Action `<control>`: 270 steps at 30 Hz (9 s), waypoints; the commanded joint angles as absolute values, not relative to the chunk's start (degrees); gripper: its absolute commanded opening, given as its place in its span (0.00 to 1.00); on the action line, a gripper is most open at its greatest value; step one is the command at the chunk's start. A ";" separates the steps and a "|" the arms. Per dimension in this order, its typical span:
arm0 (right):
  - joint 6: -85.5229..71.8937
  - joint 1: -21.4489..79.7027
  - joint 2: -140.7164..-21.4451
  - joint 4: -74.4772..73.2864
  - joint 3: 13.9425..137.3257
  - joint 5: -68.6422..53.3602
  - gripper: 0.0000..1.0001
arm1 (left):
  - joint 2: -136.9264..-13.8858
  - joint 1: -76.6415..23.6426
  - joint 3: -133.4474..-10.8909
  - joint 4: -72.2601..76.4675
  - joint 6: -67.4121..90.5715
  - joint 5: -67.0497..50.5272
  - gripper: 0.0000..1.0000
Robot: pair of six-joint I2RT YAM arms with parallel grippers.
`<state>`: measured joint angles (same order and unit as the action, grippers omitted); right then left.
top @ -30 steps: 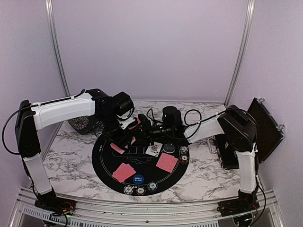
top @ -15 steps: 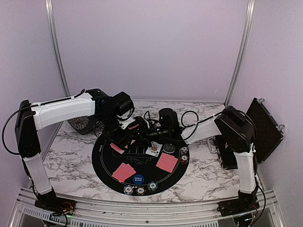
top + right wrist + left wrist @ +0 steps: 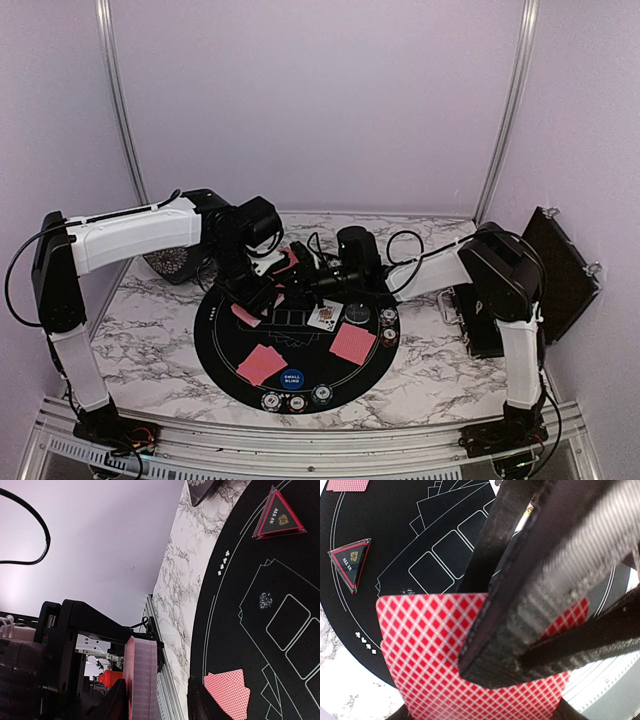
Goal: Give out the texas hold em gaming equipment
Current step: Pick up the poker card from the face-down deck piles, then flop the poker card in the community card area.
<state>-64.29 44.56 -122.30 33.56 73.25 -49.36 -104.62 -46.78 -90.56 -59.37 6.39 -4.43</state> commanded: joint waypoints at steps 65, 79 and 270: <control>-65.79 43.37 -115.17 33.55 68.64 -50.49 0.12 | -103.62 -45.92 -89.39 -59.94 7.03 -4.14 0.57; -68.08 42.53 -115.09 36.78 67.28 -51.52 0.00 | -103.45 -45.97 -88.97 -59.90 7.12 -4.05 0.57; -10.95 45.10 -98.68 3.01 65.38 -22.88 0.45 | -98.17 -42.44 -82.12 -57.92 8.07 -5.28 0.57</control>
<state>1.32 48.10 -99.77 4.43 62.39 -11.75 -99.61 -42.57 -81.10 -58.22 8.54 -4.32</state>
